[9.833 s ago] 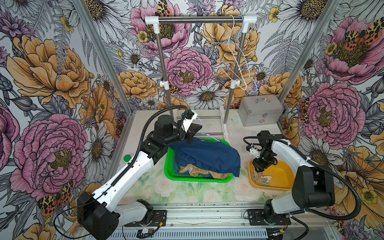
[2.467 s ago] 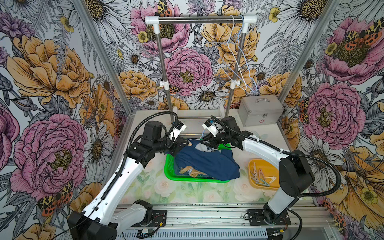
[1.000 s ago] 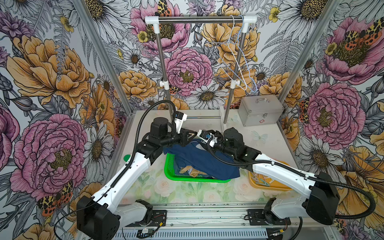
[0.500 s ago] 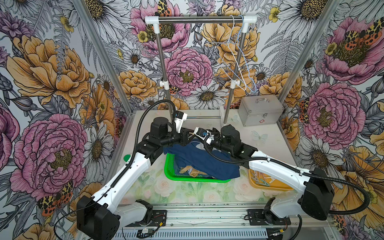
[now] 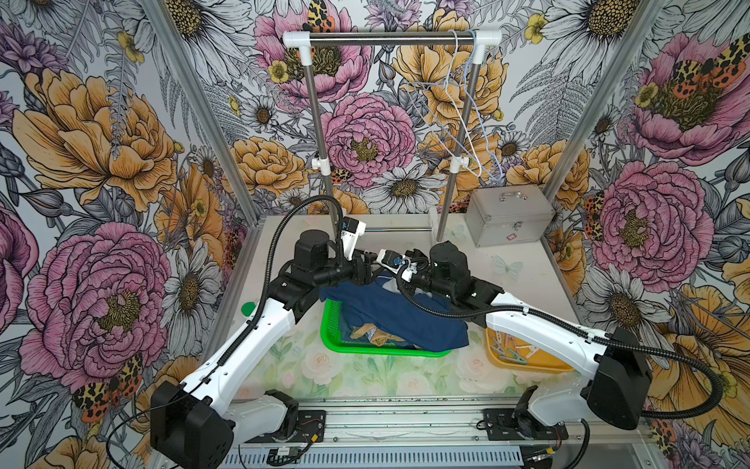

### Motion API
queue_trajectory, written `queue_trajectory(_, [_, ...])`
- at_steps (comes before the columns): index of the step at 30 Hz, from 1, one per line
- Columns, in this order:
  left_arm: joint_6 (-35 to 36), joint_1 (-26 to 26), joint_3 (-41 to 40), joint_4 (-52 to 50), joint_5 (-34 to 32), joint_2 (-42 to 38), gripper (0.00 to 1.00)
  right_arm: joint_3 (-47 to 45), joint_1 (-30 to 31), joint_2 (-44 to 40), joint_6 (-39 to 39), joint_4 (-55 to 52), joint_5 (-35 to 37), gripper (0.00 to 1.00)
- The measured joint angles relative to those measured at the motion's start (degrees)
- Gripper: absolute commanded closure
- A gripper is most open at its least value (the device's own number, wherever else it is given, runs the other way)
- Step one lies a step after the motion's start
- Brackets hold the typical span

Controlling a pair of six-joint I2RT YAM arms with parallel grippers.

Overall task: Remove the clothespins securing t-shirts to the hanger
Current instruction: Place the clothespin in the storage box.

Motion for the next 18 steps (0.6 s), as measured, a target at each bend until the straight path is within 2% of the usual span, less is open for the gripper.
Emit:
queue_trajectory(6, [-0.5,1.3,-0.3,1.9,2.0,-0.3,0.33,-1.2,-1.7,-1.4,0.1,-2.5,0.1,0.96])
queue_trajectory(12, [-0.9,1.3,-3.9,5.4,2.9,-2.1,0.33,-5.9,-5.4,-6.3,0.7,-5.1,0.2,0.97])
queue_trajectory(15, [-1.0,-0.4,-6.6,8.0,2.7,-3.0,0.33,-7.4,-7.3,-9.0,0.5,-8.4,0.6,0.97])
queue_trajectory(18, [-0.6,-4.4,-9.4,10.8,1.0,-3.7,0.33,-8.7,-9.4,-12.4,0.2,-12.3,1.2,0.97])
